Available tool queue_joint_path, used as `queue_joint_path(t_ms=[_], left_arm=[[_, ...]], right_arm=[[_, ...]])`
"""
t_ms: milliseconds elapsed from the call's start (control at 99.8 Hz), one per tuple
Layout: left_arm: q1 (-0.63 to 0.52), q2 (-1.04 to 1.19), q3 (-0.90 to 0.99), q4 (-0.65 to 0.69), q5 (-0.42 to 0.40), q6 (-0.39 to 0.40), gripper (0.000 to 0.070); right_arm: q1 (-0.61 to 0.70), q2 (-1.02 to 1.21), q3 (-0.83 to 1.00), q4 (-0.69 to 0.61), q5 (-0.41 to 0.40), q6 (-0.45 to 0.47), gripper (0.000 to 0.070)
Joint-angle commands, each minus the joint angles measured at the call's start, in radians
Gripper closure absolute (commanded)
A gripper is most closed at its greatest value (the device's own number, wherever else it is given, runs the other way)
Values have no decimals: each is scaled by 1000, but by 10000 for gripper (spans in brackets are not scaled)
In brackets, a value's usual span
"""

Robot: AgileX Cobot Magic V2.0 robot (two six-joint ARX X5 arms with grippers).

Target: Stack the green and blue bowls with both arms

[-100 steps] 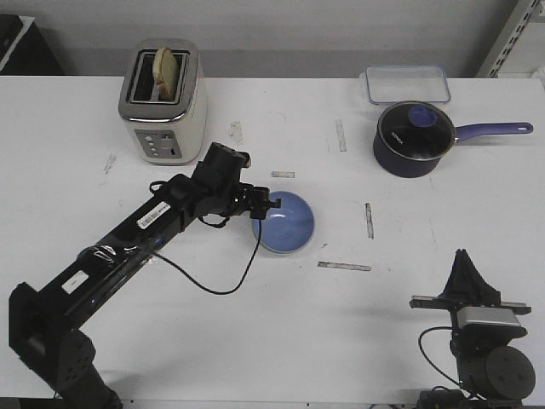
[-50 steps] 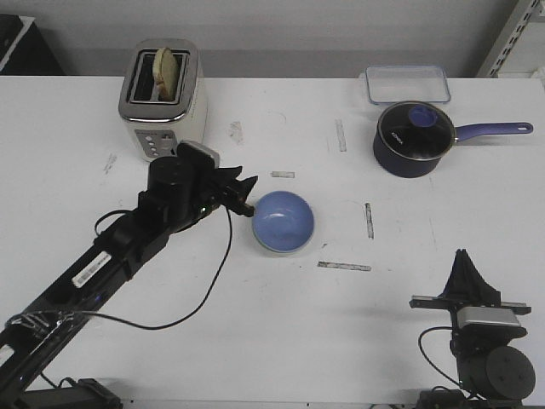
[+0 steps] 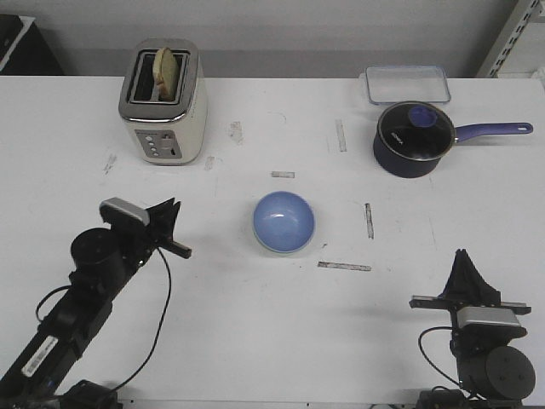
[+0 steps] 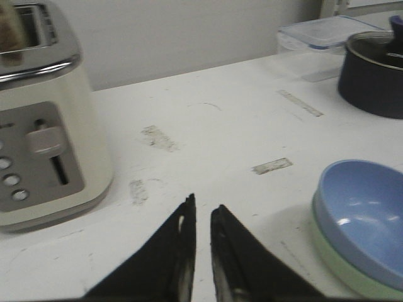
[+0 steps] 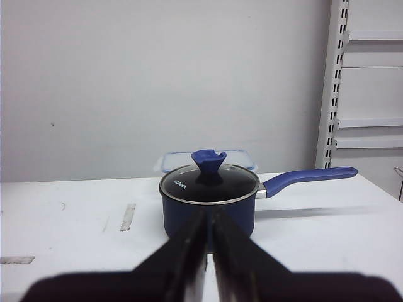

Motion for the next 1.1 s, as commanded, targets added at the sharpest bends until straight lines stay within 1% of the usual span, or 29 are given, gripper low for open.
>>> queue_joint_path(t_ms=[0,50,190,371,431,551,612,852,1093], left_arm=[[34,-55,-41,21,-9,-1,699],[68,-105,-85,21,-24,-12,699],[164,-254,-205,23,-80,-83,699],[244,-450,-333,17,-80,-84,699],[252,-512,-357,-10,-80,-84,699],[256,-606,-363,-105,-80,-82,699],[256,-642,-363,-127,-80,-82,699],[256,-745,-363,-129,-79,-82,699],[256,-780,-364,-128,-79,-81,699]], right_arm=[[1,-1,5,11,0,-5,696],[1,-1,5,11,0,-5,696],[1,-1,5,11,0,-5,696],[1,-1,5,11,0,-5,696],[1,-1,5,11,0,-5,696],[1,-1,5,11,0,-5,696],[1,-1,5,11,0,-6,696],[1,-1,5,11,0,-5,696],[1,-1,5,11,0,-5,696]])
